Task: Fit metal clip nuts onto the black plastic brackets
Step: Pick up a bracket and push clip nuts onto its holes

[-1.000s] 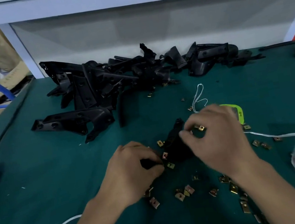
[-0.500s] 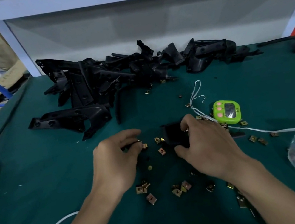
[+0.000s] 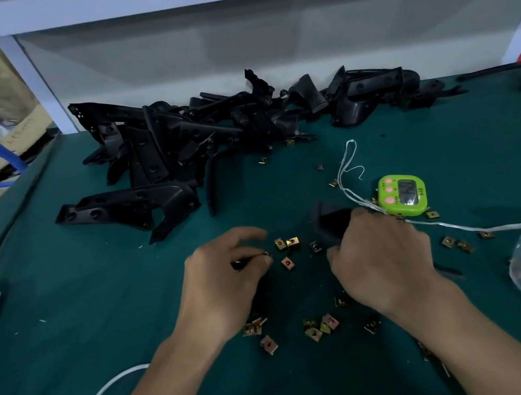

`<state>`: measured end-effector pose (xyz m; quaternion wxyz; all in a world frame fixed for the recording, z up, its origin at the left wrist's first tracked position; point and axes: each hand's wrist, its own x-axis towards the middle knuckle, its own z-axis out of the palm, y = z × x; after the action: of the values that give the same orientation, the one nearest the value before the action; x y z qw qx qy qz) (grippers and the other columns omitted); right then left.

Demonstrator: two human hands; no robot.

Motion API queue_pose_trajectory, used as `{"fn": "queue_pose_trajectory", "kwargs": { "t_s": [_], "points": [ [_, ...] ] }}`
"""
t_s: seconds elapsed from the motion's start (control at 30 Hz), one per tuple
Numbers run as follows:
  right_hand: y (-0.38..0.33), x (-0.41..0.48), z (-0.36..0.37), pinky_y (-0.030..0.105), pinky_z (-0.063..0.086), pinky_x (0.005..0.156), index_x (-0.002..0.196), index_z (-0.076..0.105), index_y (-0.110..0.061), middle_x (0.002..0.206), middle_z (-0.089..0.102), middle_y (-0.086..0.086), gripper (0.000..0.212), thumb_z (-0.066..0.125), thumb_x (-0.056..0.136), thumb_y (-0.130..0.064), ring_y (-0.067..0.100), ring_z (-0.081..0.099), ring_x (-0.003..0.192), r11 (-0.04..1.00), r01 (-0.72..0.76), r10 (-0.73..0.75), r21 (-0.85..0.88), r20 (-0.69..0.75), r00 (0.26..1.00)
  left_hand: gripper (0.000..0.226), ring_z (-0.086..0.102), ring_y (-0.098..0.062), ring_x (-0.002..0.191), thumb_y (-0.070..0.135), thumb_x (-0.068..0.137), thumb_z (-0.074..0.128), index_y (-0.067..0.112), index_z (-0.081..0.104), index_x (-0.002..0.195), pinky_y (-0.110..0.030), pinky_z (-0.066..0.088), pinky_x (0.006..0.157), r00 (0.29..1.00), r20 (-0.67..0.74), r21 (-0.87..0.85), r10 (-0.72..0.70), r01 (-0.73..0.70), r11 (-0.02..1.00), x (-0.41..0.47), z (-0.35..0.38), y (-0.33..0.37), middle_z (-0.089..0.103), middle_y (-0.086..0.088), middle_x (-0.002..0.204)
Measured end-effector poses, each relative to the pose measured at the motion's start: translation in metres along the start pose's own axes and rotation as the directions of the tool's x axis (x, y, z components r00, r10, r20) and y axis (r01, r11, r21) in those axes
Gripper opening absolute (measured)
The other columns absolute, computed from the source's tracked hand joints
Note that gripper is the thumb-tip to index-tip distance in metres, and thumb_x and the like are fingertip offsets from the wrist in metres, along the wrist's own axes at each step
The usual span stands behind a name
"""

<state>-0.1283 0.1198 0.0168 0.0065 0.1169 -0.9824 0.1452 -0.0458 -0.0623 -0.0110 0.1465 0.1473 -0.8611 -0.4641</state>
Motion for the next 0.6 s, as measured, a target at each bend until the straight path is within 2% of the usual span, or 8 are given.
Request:
{"fn": "queue_pose_trajectory", "kwargs": {
  "t_s": [0.1, 0.2, 0.27, 0.33, 0.4, 0.5, 0.6],
  "points": [
    [-0.004, -0.002, -0.001, 0.036, 0.037, 0.067, 0.103, 0.042, -0.020, 0.083, 0.064, 0.000, 0.022, 0.056, 0.090, -0.031, 0.028, 0.053, 0.074, 0.996, 0.051, -0.044, 0.074, -0.092, 0.995, 0.034, 0.068, 0.004, 0.076, 0.021, 0.092, 0.075, 0.051, 0.064, 0.101, -0.004, 0.043, 0.062, 1.000, 0.004, -0.058, 0.004, -0.004, 0.998, 0.001, -0.002, 0.005, 0.075, 0.028, 0.084],
    [-0.012, -0.007, 0.001, 0.038, 0.037, 0.084, 0.096, 0.044, -0.025, 0.071, 0.056, -0.009, 0.020, 0.060, 0.086, -0.029, 0.022, 0.052, 0.073, 0.964, 0.238, -0.204, 0.121, -0.237, 0.950, 0.035, 0.065, -0.002, 0.061, 0.018, 0.093, 0.072, 0.050, 0.061, 0.102, -0.013, 0.047, 0.055, 1.000, -0.009, -0.049, 0.016, -0.017, 0.999, 0.001, -0.002, 0.008, 0.075, 0.026, 0.083],
    [-0.019, -0.012, 0.001, 0.035, 0.034, 0.083, 0.088, 0.045, -0.030, 0.066, 0.043, -0.019, 0.019, 0.062, 0.080, -0.029, 0.017, 0.043, 0.073, 0.929, 0.316, -0.258, 0.192, -0.277, 0.926, 0.035, 0.064, -0.006, 0.059, 0.017, 0.092, 0.072, 0.047, 0.059, 0.100, -0.016, 0.048, 0.053, 1.000, -0.007, -0.036, 0.020, -0.020, 0.999, 0.000, 0.000, 0.009, 0.075, 0.026, 0.083],
    [-0.024, -0.015, 0.003, 0.036, 0.036, 0.082, 0.085, 0.052, -0.032, 0.068, 0.044, -0.020, 0.013, 0.064, 0.080, -0.028, 0.014, 0.040, 0.075, 0.888, 0.363, -0.299, 0.281, -0.247, 0.922, 0.032, 0.067, -0.005, 0.069, 0.016, 0.091, 0.073, 0.044, 0.059, 0.101, -0.014, 0.049, 0.061, 1.000, 0.014, -0.047, 0.022, -0.021, 0.999, 0.000, 0.002, 0.010, 0.075, 0.027, 0.083],
    [-0.025, -0.015, 0.006, 0.040, 0.044, 0.088, 0.087, 0.065, -0.028, 0.078, 0.059, -0.015, 0.009, 0.071, 0.081, -0.029, 0.015, 0.052, 0.080, 0.856, 0.370, -0.329, 0.360, -0.173, 0.928, 0.029, 0.070, -0.004, 0.076, 0.014, 0.091, 0.073, 0.038, 0.060, 0.101, -0.015, 0.050, 0.067, 0.999, 0.040, -0.074, 0.020, -0.017, 0.997, 0.001, 0.002, 0.010, 0.075, 0.026, 0.083],
    [-0.025, -0.013, 0.007, 0.042, 0.050, 0.090, 0.090, 0.070, -0.024, 0.085, 0.068, -0.008, 0.019, 0.081, 0.074, -0.028, 0.018, 0.064, 0.084, 0.837, 0.351, -0.338, 0.419, -0.108, 0.935, 0.023, 0.072, -0.013, 0.078, 0.012, 0.090, 0.074, 0.031, 0.064, 0.098, -0.027, 0.054, 0.073, 0.996, 0.093, -0.113, 0.006, 0.004, 0.994, 0.001, 0.002, 0.009, 0.077, 0.018, 0.081],
    [-0.024, -0.013, 0.007, 0.044, 0.050, 0.088, 0.087, 0.072, -0.025, 0.079, 0.069, -0.008, 0.020, 0.083, 0.070, -0.025, 0.021, 0.063, 0.079, 0.843, 0.337, -0.308, 0.418, -0.139, 0.941, 0.021, 0.072, -0.024, 0.078, 0.011, 0.090, 0.075, 0.029, 0.066, 0.093, -0.036, 0.054, 0.075, 0.992, 0.130, -0.176, -0.003, 0.026, 0.984, 0.002, 0.002, 0.008, 0.079, 0.008, 0.080]
  ]
}}
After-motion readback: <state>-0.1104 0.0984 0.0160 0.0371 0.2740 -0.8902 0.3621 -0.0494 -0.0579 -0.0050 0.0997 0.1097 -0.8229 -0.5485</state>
